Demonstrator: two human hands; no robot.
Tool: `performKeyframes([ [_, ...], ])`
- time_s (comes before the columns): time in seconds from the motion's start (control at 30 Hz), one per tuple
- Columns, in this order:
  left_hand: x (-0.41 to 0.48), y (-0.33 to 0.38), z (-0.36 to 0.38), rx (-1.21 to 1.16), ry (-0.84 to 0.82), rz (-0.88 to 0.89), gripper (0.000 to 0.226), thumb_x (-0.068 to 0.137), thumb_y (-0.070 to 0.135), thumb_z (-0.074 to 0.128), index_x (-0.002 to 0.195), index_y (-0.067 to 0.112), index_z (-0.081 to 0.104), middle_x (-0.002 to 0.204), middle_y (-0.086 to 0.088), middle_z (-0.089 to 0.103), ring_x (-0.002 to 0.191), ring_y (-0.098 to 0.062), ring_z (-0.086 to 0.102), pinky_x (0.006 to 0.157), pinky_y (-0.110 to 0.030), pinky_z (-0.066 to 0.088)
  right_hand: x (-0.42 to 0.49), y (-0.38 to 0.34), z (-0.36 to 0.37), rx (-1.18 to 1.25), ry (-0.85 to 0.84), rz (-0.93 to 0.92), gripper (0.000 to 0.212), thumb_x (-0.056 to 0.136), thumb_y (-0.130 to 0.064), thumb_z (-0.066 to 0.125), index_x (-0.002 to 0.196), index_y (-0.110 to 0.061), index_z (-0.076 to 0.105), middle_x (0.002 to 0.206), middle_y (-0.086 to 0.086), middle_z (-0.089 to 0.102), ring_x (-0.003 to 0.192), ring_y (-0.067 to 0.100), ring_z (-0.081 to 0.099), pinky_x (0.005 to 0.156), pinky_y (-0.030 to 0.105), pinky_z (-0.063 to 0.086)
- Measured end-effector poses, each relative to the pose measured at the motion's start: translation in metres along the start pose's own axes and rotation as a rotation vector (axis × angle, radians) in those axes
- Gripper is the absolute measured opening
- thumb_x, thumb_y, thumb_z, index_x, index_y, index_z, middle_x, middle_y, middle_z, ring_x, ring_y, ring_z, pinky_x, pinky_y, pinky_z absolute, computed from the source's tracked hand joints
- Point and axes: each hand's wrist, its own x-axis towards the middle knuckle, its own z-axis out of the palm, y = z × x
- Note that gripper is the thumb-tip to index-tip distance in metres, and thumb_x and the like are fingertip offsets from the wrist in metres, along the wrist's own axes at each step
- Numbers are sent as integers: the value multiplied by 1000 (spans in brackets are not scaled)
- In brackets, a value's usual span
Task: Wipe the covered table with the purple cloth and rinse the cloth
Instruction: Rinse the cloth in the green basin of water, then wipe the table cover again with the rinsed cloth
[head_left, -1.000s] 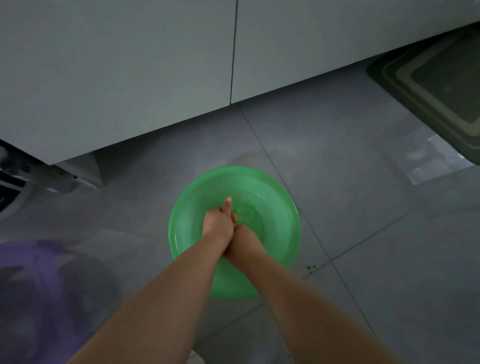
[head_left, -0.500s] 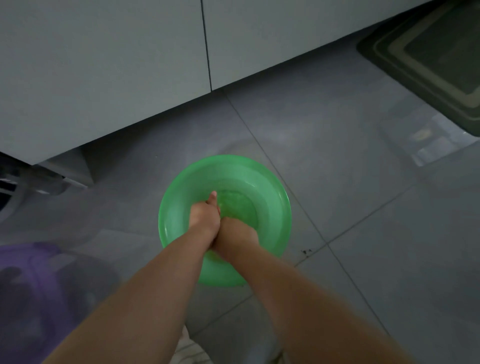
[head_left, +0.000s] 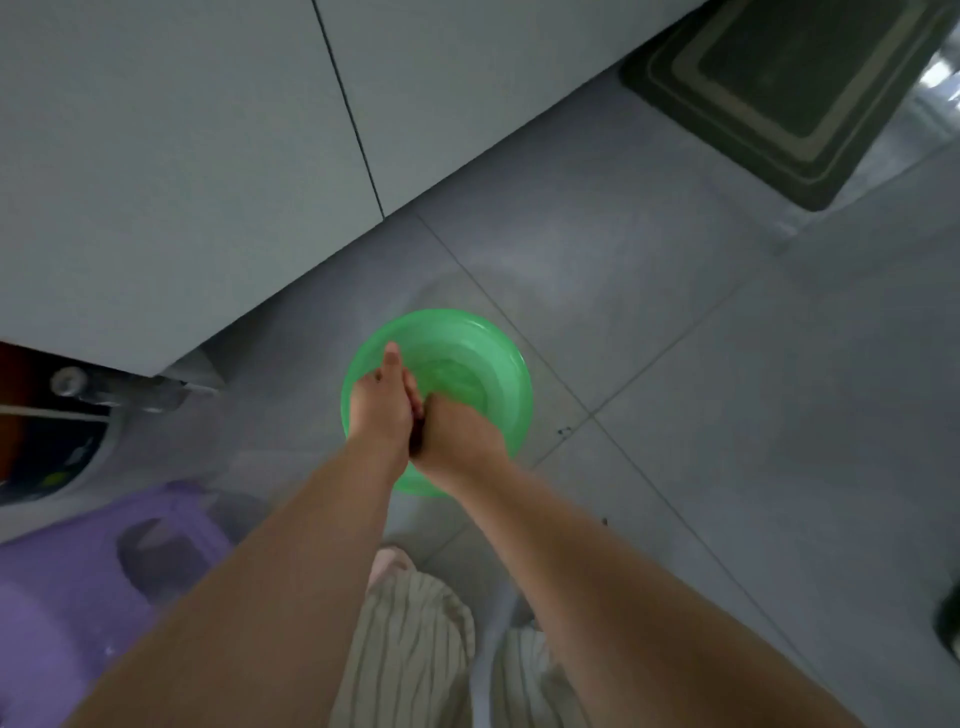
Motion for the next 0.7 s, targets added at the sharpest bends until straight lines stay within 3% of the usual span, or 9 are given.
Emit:
performKeyframes([
  [0.07, -42, 41, -20, -263, -105, -91, 45, 95, 36, 37, 60, 12, 48, 36, 2, 52, 38, -8, 49, 47, -21, 43, -48, -19, -32, 302, 26, 23, 36, 78, -11, 62, 109, -9, 43, 101, 14, 64, 85, 28, 61, 65, 29, 41],
  [0.13, -92, 87, -42, -445, -255, -164, 30, 94, 27, 41, 72, 11, 53, 59, -2, 62, 58, -11, 58, 59, -25, 51, -106, -36, -72, 578, 53, 20, 44, 76, 0, 63, 110, -13, 40, 86, 6, 58, 65, 15, 52, 54, 20, 40],
  [0.23, -177, 148, -69, -310, -614, -89, 8, 88, 18, 48, 83, 17, 54, 79, 4, 65, 70, -6, 61, 57, -17, 51, -203, -58, -126, 904, 70, 48, 32, 83, 0, 59, 103, -17, 43, 73, -2, 49, 60, 8, 49, 53, 15, 43],
  [0.3, -232, 176, -76, -249, -826, -30, 25, 71, 21, 69, 90, 15, 54, 79, 1, 65, 65, -6, 65, 56, -17, 54, -264, -64, -149, 989, 145, 26, 23, 83, -9, 62, 102, -17, 52, 80, 1, 55, 72, 12, 53, 66, 23, 44],
  [0.4, -315, 195, -74, -169, -1053, 39, 27, 71, 22, 67, 94, 12, 57, 85, -11, 63, 71, -13, 67, 64, -25, 57, -367, -54, -164, 1054, 401, 14, 19, 84, -13, 59, 98, 0, 62, 84, 7, 51, 80, 15, 45, 70, 28, 36],
  [0.5, -423, 191, -52, 60, -1279, 130, 71, 36, 38, 89, 97, 17, 58, 85, -3, 71, 78, -14, 67, 69, -28, 56, -499, -21, -152, 1229, 699, 131, 11, 90, -8, 53, 90, -6, 63, 69, -3, 60, 62, 5, 50, 59, 16, 38],
  [0.53, -466, 187, -45, 142, -1368, 147, 65, 42, 32, 88, 97, 18, 58, 89, -6, 70, 79, -17, 67, 70, -29, 56, -544, -9, -141, 1336, 783, 158, 11, 90, -10, 53, 94, -9, 63, 73, 0, 64, 64, 7, 55, 60, 18, 43],
  [0.6, -557, 165, -34, 279, -1566, 150, 35, 71, 7, 72, 100, 18, 57, 96, -12, 66, 81, -20, 67, 70, -29, 57, -641, 16, -109, 1485, 960, 233, 24, 89, -18, 52, 108, -9, 62, 99, 14, 68, 89, 21, 63, 83, 35, 53],
  [0.7, -695, 107, -18, 535, -1827, 234, 34, 78, 0, 63, 104, 22, 57, 102, -11, 65, 92, -24, 66, 82, -36, 55, -788, 45, -41, 1557, 1290, 407, 26, 91, -24, 49, 105, -10, 65, 109, 15, 67, 108, 29, 60, 100, 38, 45],
])
